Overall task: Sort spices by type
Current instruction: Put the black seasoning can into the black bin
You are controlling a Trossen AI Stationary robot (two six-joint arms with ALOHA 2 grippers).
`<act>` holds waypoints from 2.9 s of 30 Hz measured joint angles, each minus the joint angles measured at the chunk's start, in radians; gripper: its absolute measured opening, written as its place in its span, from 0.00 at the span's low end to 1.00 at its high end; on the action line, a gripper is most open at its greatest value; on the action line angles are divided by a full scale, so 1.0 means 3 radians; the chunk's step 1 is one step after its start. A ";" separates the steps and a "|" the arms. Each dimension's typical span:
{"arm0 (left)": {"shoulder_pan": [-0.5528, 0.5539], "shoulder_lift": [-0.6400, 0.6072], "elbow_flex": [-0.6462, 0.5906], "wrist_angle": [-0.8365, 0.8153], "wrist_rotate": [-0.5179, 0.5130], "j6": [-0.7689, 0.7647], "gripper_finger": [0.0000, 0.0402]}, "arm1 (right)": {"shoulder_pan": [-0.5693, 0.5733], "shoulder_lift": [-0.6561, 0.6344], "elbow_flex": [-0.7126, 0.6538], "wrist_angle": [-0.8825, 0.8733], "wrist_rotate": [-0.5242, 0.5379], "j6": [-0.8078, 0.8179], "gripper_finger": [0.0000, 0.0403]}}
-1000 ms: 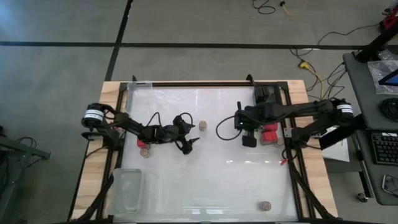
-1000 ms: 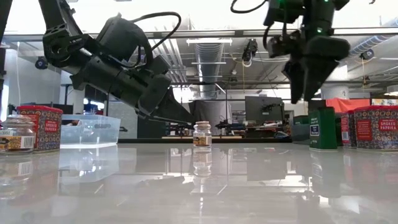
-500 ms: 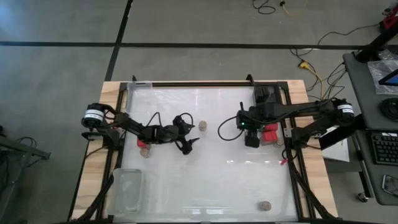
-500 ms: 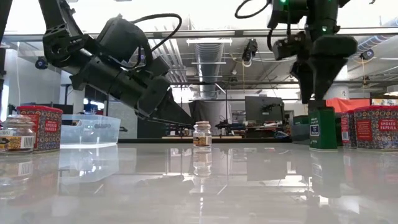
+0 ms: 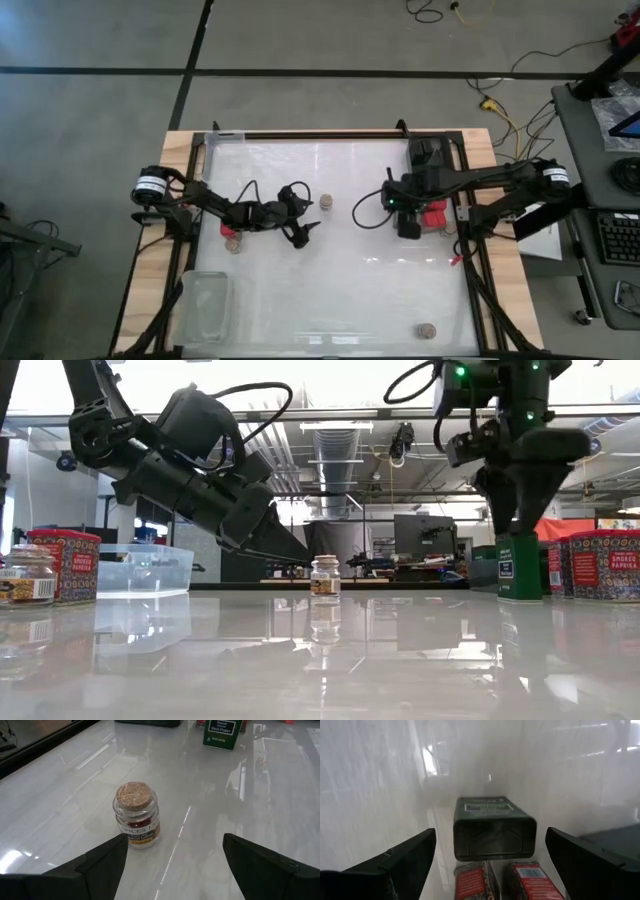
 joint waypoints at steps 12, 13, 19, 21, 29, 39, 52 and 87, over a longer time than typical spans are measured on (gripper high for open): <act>0.0000 0.0000 0.0000 -0.0021 0.0000 -0.0018 0.77 | -0.0036 0.0191 -0.0081 0.0170 -0.0024 -0.0223 0.91; 0.0000 0.0000 0.0000 -0.0028 0.0001 -0.0030 0.77 | -0.0051 0.0223 -0.0081 0.0173 -0.0025 -0.0241 0.91; 0.0000 0.0000 0.0000 -0.0047 0.0002 -0.0039 0.77 | -0.0136 0.0347 -0.0081 0.0181 -0.0026 -0.0259 0.91; 0.0000 0.0000 0.0000 -0.0051 0.0002 -0.0039 0.77 | -0.0159 0.0363 -0.0081 0.0192 -0.0026 -0.0259 0.91; 0.0000 0.0000 0.0000 -0.0055 0.0001 -0.0039 0.77 | -0.0254 0.0413 -0.0081 0.0213 -0.0202 -0.0289 0.83; 0.0000 0.0000 0.0000 -0.0120 0.0002 -0.0039 0.77 | -0.0252 0.0408 0.0054 -0.0128 -0.0173 -0.0604 0.65; 0.0000 0.0000 0.0000 -0.0176 0.0001 -0.0039 0.77 | -0.0249 0.0402 0.0952 -0.0887 0.0621 -0.1149 0.68; 0.0000 0.0000 0.0000 -0.0252 -0.0001 -0.0078 0.77 | -0.2151 0.0202 0.0512 -0.0404 0.1758 -0.2918 0.65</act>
